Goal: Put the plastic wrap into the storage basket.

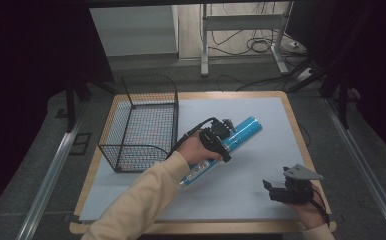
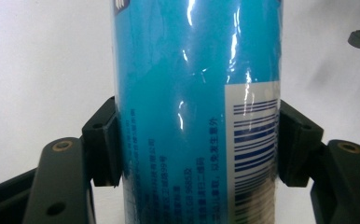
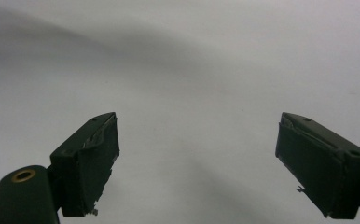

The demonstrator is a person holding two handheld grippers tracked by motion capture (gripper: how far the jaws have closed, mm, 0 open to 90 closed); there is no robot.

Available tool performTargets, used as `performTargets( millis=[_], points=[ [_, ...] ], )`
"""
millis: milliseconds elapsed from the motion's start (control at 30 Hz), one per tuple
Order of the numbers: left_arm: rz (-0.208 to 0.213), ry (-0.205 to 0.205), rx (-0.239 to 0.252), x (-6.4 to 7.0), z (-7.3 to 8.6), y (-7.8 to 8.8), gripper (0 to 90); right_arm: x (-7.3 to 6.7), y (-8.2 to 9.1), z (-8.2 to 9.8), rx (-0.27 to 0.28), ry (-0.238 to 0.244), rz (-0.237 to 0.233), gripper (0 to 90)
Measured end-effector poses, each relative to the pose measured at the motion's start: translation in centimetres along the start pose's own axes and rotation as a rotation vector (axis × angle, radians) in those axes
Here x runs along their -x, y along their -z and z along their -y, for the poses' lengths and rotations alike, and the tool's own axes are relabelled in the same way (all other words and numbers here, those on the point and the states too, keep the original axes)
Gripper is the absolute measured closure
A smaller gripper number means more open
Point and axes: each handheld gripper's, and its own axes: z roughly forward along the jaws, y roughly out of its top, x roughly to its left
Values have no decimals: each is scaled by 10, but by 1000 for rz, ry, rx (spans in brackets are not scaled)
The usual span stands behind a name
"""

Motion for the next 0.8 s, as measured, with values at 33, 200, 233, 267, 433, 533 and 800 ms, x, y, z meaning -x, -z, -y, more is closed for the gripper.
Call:
performTargets(
  millis=[33,200,233,267,433,533,800],
  points=[
    [3,1,-1,-1,0,1,316,0,0,0,0,-1,0,137],
    [-5,11,10,-8,-1,8,316,1,0,1,-1,-4,1,137],
    [-16,22,22,-10,-3,12,316,1,-1,1,-2,-4,1,137],
    [-16,22,22,-10,-3,12,316,1,-1,1,-2,-4,1,137],
    [-28,31,41,-16,-4,23,316,1,-1,1,-4,-6,1,137],
    [-29,37,51,-18,-4,28,317,1,-1,1,-2,-7,0,137],
    [-46,44,89,-22,-10,38,317,1,-1,1,-5,-7,-2,137]
  ],
)
